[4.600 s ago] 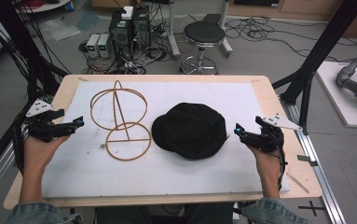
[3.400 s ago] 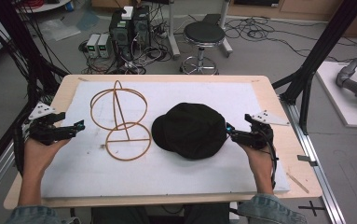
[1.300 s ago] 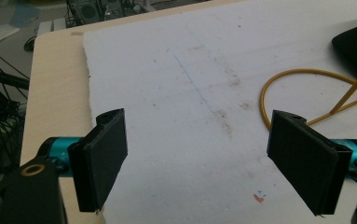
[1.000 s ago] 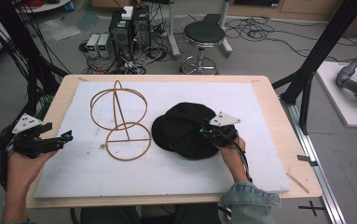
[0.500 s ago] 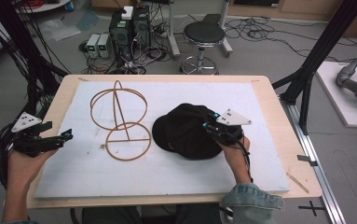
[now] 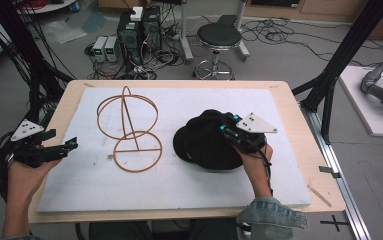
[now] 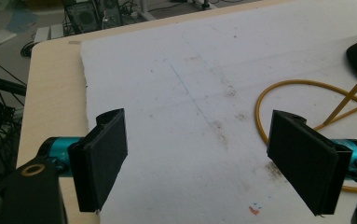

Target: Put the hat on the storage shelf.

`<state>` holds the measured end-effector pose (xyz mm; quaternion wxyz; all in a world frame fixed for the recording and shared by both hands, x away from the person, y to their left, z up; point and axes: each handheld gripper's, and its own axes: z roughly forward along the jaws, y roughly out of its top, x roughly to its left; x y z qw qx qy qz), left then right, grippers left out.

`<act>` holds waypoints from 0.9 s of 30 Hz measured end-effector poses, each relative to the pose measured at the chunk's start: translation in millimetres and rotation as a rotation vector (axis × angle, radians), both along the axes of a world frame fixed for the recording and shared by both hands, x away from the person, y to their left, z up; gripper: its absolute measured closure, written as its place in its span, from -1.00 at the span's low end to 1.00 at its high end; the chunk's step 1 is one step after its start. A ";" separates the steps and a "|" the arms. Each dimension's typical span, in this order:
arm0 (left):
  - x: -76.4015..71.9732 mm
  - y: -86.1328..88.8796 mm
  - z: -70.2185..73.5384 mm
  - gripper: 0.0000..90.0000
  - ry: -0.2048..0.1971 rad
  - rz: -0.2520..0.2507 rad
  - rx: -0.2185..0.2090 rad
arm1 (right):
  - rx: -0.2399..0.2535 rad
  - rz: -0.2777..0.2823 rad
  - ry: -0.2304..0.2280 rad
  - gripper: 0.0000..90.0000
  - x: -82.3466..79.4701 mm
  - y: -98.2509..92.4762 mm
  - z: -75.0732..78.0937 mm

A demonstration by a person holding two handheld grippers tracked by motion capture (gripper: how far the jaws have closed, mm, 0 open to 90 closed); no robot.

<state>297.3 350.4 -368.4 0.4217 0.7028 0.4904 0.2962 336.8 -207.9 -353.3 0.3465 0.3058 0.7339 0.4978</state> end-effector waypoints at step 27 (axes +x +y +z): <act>4.8 -2.0 4.9 -0.55 -0.016 -0.012 -0.017 | 0.157 -0.112 -0.151 0.53 -2.9 -26.0 89.4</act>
